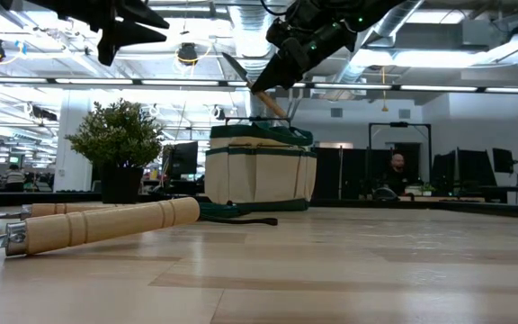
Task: Pick & Place Garden tools in Gardening bag
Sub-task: Put the brown trowel into the light brown gardening bag
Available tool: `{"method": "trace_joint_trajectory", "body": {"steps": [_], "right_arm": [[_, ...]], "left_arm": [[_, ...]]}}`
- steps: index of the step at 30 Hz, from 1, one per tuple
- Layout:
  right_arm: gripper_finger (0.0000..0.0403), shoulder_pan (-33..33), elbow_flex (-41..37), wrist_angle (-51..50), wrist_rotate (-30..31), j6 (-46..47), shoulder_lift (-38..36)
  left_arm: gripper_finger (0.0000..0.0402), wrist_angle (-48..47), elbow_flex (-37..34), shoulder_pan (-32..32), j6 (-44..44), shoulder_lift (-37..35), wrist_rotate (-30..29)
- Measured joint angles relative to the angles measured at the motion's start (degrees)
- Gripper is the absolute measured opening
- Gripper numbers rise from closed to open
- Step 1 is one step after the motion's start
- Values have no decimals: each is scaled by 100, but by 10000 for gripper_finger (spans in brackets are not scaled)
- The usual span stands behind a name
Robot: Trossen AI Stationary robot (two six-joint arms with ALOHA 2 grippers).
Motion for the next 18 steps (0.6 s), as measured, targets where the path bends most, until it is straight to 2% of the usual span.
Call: {"method": "trace_joint_trajectory", "body": {"steps": [4,18], "right_arm": [[52,0,0,0,0,0,0],[52,11,0,0,-31,44,0]], "left_arm": [[112,0,0,-2,122,0,203],[112,-2,2,0,159,-37,205]]}}
